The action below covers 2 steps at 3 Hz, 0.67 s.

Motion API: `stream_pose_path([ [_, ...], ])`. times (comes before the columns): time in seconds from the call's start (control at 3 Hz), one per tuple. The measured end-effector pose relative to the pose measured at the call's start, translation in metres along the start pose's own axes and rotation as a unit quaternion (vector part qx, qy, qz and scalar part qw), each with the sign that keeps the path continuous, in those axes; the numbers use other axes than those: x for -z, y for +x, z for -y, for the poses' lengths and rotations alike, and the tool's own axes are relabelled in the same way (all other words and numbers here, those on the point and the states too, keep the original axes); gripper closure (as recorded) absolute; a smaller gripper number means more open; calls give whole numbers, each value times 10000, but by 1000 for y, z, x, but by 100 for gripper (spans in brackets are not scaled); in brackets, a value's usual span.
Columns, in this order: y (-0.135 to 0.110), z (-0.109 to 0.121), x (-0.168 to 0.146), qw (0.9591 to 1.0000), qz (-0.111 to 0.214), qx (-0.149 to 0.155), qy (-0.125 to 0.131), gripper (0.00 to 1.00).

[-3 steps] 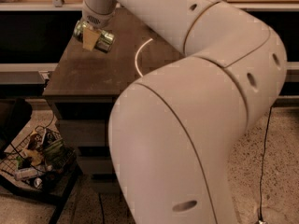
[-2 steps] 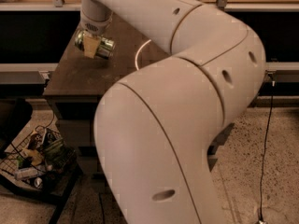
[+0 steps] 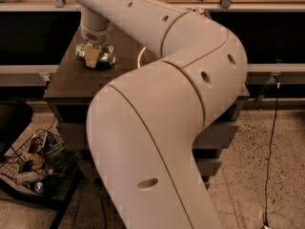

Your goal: Knock green can over

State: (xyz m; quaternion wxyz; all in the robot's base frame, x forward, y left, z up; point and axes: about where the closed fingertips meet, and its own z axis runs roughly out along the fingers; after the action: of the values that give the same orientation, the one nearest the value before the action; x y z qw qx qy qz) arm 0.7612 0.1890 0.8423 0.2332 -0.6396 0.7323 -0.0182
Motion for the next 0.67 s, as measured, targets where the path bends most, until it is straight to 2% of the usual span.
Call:
stream_pose_path([
  [0.33, -2, 2, 6, 10000, 0, -1, 0, 86],
  [0.67, -2, 1, 3, 10000, -13, 2, -15, 62],
])
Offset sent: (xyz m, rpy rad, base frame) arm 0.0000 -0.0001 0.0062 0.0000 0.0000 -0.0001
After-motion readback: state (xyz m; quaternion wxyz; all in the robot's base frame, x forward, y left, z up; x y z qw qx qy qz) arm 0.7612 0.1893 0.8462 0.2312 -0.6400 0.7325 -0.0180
